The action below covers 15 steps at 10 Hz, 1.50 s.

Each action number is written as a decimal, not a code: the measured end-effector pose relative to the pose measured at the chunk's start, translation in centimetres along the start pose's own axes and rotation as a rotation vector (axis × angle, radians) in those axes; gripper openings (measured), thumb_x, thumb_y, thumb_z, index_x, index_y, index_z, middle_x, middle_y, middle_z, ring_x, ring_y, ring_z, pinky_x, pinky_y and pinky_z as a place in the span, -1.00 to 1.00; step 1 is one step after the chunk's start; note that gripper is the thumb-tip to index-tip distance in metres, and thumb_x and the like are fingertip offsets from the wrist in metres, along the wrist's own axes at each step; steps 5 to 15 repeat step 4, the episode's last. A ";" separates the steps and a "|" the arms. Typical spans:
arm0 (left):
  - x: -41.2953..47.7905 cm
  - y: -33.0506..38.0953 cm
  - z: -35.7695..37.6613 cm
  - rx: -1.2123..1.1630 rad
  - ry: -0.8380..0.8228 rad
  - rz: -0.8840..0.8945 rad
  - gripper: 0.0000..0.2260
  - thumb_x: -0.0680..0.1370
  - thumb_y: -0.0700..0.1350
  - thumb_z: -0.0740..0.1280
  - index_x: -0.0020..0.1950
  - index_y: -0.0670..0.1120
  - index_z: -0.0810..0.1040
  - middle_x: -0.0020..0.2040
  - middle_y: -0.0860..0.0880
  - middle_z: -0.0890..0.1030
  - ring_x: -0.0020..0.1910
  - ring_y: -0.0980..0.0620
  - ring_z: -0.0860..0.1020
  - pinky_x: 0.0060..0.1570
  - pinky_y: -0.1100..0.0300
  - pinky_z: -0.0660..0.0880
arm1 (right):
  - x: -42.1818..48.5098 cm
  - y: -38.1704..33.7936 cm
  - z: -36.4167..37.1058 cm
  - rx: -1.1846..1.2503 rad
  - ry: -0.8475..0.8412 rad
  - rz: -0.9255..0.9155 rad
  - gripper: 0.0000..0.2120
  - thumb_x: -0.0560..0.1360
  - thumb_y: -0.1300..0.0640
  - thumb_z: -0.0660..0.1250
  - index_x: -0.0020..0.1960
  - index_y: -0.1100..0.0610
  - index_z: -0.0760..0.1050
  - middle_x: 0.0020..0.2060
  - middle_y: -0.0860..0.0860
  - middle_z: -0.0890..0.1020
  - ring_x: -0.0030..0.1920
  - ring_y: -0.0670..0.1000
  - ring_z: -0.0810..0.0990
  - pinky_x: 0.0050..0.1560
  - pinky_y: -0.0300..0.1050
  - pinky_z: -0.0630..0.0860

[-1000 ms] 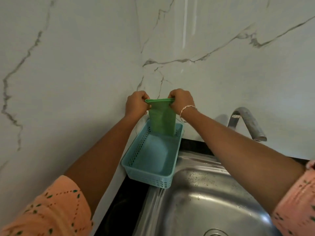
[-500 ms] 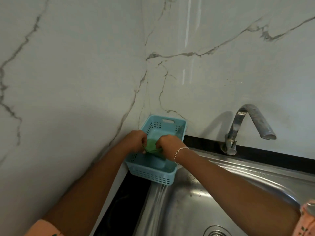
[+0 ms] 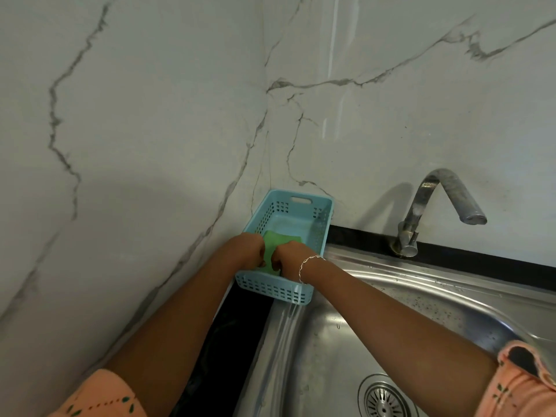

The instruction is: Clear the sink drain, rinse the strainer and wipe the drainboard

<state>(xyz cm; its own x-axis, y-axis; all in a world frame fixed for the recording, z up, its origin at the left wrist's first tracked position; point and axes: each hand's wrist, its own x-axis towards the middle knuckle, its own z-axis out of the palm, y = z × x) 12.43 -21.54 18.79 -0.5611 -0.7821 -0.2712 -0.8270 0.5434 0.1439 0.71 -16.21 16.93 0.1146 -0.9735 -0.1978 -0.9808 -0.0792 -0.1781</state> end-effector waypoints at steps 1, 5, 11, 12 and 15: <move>-0.8 0.3 0.9 -0.060 0.150 0.009 -0.77 0.50 -0.09 0.32 0.02 -0.24 0.55 0.06 -0.24 0.60 0.04 -0.19 0.56 -0.04 0.05 0.48 | -0.6 0.2 0.0 -0.006 0.063 0.032 -0.74 0.45 0.34 0.24 0.11 0.25 0.55 0.08 0.24 0.58 0.11 0.24 0.54 0.07 -0.02 0.49; -3.9 5.2 4.8 -0.243 0.554 0.149 -0.80 0.54 -0.17 0.20 0.06 -0.23 0.52 0.13 -0.23 0.54 0.18 -0.14 0.47 0.15 0.03 0.37 | -7.6 2.4 1.4 -0.008 0.412 0.168 -0.64 0.46 0.32 0.20 0.25 0.23 0.42 0.17 0.20 0.46 0.21 0.18 0.43 0.16 -0.02 0.44; -3.9 5.2 4.8 -0.243 0.554 0.149 -0.80 0.54 -0.17 0.20 0.06 -0.23 0.52 0.13 -0.23 0.54 0.18 -0.14 0.47 0.15 0.03 0.37 | -7.6 2.4 1.4 -0.008 0.412 0.168 -0.64 0.46 0.32 0.20 0.25 0.23 0.42 0.17 0.20 0.46 0.21 0.18 0.43 0.16 -0.02 0.44; -3.9 5.2 4.8 -0.243 0.554 0.149 -0.80 0.54 -0.17 0.20 0.06 -0.23 0.52 0.13 -0.23 0.54 0.18 -0.14 0.47 0.15 0.03 0.37 | -7.6 2.4 1.4 -0.008 0.412 0.168 -0.64 0.46 0.32 0.20 0.25 0.23 0.42 0.17 0.20 0.46 0.21 0.18 0.43 0.16 -0.02 0.44; -3.9 5.2 4.8 -0.243 0.554 0.149 -0.80 0.54 -0.17 0.20 0.06 -0.23 0.52 0.13 -0.23 0.54 0.18 -0.14 0.47 0.15 0.03 0.37 | -7.6 2.4 1.4 -0.008 0.412 0.168 -0.64 0.46 0.32 0.20 0.25 0.23 0.42 0.17 0.20 0.46 0.21 0.18 0.43 0.16 -0.02 0.44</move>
